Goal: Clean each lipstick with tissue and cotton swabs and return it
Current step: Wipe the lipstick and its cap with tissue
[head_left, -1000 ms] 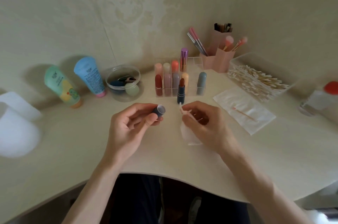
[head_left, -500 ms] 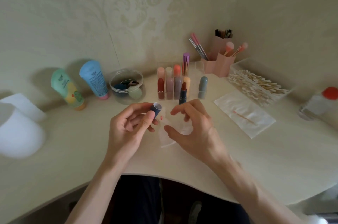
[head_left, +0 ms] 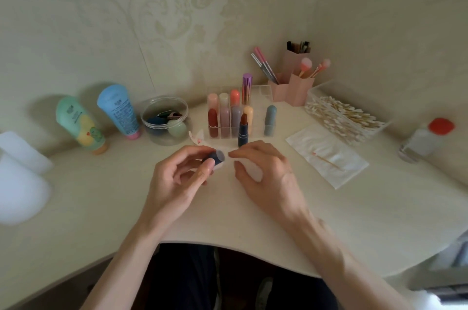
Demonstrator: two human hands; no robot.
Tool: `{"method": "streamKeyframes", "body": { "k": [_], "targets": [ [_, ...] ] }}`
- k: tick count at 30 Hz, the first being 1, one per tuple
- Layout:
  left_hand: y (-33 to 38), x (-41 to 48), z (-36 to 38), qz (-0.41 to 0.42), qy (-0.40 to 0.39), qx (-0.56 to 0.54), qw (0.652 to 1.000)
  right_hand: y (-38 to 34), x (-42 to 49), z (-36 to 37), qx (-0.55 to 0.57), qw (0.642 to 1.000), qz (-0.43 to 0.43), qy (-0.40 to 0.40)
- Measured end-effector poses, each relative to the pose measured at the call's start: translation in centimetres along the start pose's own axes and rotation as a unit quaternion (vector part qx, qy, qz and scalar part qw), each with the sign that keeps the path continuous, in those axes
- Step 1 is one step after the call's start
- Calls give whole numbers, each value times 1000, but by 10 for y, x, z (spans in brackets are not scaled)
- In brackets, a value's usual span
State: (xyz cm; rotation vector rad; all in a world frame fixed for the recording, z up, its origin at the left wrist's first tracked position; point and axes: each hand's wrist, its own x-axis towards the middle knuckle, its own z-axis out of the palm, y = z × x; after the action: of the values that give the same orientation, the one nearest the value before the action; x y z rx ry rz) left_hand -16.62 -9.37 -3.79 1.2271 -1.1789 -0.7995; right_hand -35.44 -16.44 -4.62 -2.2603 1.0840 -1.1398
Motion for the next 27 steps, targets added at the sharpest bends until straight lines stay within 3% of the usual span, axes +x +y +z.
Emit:
{"method": "streamKeyframes", "body": {
  "k": [6, 10, 15, 20, 27],
  "targets": [
    [-7, 3, 0, 41, -8, 89, 995, 19, 10, -31, -57, 990, 122, 51],
    [-3, 1, 1, 86, -9, 154, 984, 43, 15, -64, -177, 958, 211, 76],
    [0, -10, 11, 180, -51, 352, 917, 62, 6, -88, -251, 926, 274, 65],
    [-6, -5, 5, 141, -25, 368, 919, 67, -2, -98, -228, 924, 305, 28],
    [1, 7, -21, 184, -54, 470, 861, 63, -6, -108, -192, 922, 335, -1]
  ]
}}
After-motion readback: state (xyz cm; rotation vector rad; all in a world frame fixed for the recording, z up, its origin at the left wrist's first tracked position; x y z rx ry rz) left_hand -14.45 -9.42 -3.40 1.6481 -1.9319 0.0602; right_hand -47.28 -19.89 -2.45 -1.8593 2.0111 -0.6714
